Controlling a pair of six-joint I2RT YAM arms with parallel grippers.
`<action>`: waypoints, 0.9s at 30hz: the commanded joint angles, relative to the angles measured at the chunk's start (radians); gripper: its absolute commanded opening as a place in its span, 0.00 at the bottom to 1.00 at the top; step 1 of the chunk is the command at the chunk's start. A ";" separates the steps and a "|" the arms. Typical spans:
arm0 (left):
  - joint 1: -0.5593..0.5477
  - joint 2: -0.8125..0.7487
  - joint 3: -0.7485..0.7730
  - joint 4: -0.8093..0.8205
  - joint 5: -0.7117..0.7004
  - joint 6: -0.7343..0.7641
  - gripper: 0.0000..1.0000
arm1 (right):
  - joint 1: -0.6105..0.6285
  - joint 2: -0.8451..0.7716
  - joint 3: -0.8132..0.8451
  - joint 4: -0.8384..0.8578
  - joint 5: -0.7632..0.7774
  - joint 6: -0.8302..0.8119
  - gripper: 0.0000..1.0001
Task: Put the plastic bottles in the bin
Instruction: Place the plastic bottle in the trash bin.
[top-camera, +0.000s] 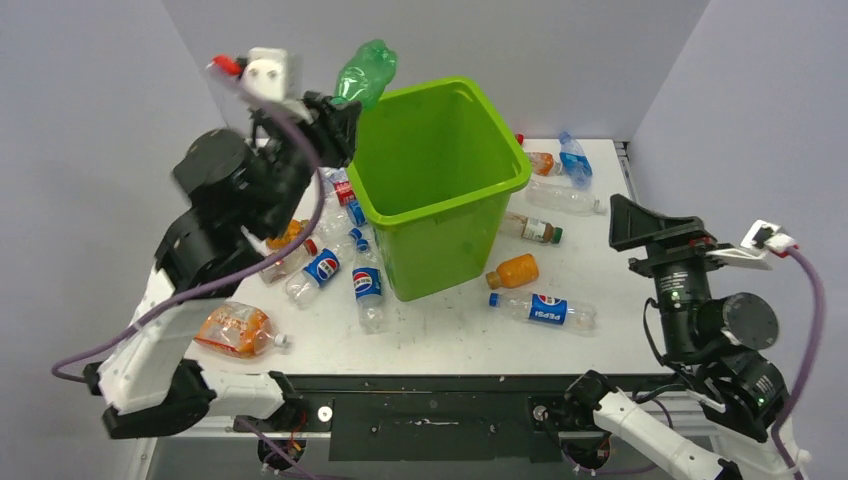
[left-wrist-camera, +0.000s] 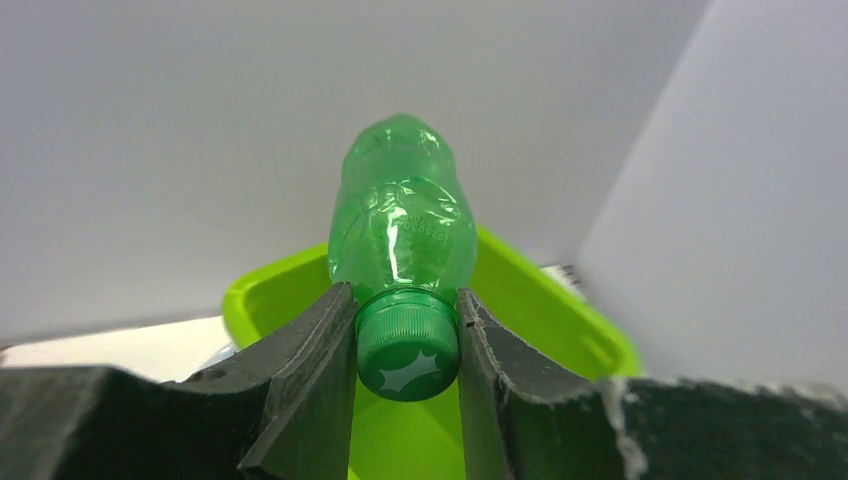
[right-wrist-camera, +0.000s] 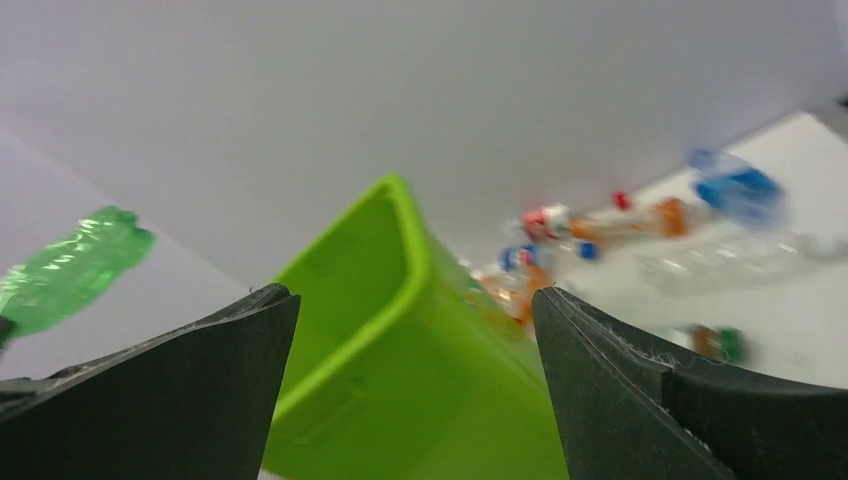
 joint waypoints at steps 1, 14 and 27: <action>0.146 0.257 0.201 -0.475 0.109 -0.018 0.00 | 0.007 -0.014 -0.105 -0.244 0.272 0.002 0.90; 0.188 0.582 0.448 -0.536 0.263 0.049 0.08 | 0.007 -0.065 -0.327 -0.364 0.286 0.147 0.90; 0.114 0.163 0.024 0.003 0.255 0.006 0.96 | 0.011 -0.033 -0.349 -0.390 0.249 0.146 0.90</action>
